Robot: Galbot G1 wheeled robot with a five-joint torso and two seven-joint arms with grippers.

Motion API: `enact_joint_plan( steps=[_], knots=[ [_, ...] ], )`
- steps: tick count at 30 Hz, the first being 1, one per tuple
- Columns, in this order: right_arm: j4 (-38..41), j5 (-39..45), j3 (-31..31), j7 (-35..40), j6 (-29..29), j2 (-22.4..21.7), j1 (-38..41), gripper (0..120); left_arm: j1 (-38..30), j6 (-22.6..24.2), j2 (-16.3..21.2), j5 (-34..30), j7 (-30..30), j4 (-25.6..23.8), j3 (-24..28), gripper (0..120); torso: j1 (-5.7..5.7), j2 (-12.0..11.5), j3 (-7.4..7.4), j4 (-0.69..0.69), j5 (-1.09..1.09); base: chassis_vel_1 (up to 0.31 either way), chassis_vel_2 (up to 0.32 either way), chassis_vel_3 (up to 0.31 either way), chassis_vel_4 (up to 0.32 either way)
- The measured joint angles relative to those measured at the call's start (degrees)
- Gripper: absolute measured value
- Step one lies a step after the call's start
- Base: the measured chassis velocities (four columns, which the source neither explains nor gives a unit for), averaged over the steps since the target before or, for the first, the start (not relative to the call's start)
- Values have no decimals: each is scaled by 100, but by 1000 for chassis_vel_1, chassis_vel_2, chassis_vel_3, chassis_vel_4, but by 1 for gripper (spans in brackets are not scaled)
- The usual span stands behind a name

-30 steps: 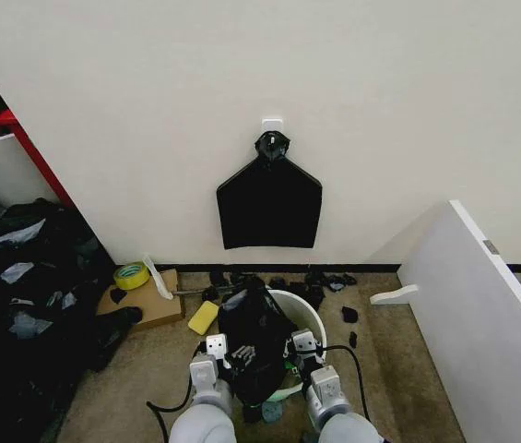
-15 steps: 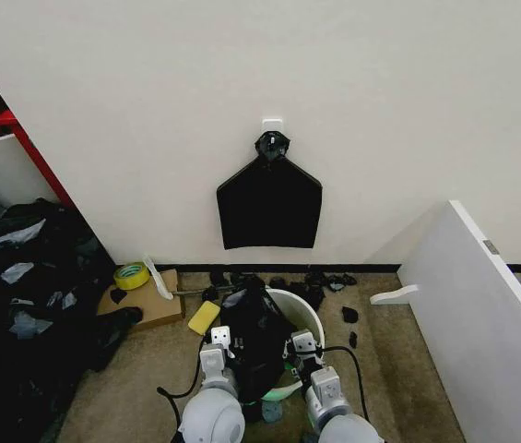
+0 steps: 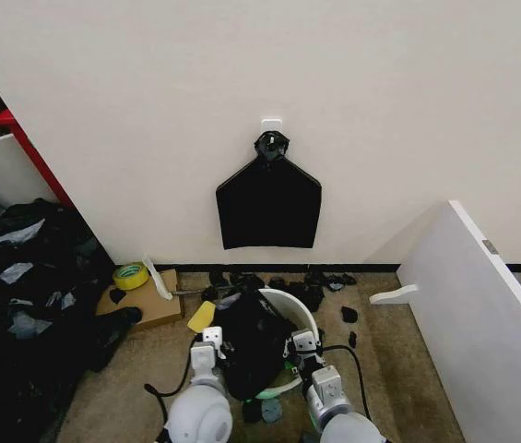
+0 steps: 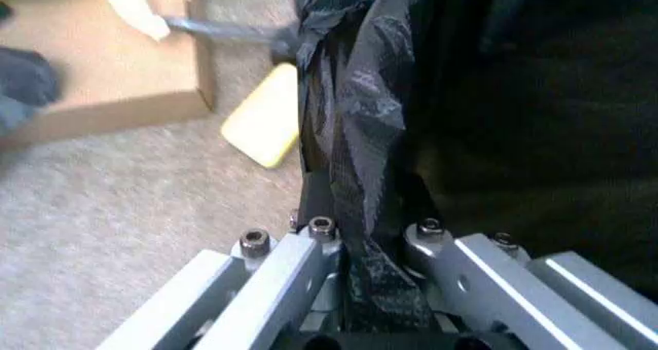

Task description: Place the garbage bag over the trash bin.

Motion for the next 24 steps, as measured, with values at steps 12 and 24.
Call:
enact_joint_plan(
  steps=[12, 24],
  knots=[
    [48, 806, 355, 48, 42, 33, 191, 0, 325, -223, 523, 93, 251, -635, -179, 2, 0, 0, 0, 1, 2, 0, 0, 0, 0],
    [-276, 1630, 1078, 346, -311, 100, 324, 0, 559, -601, 1019, 147, 781, -1182, -320, 1, 0, 0, 0, 0, 1, 0, 0, 0, 0]
  ],
)
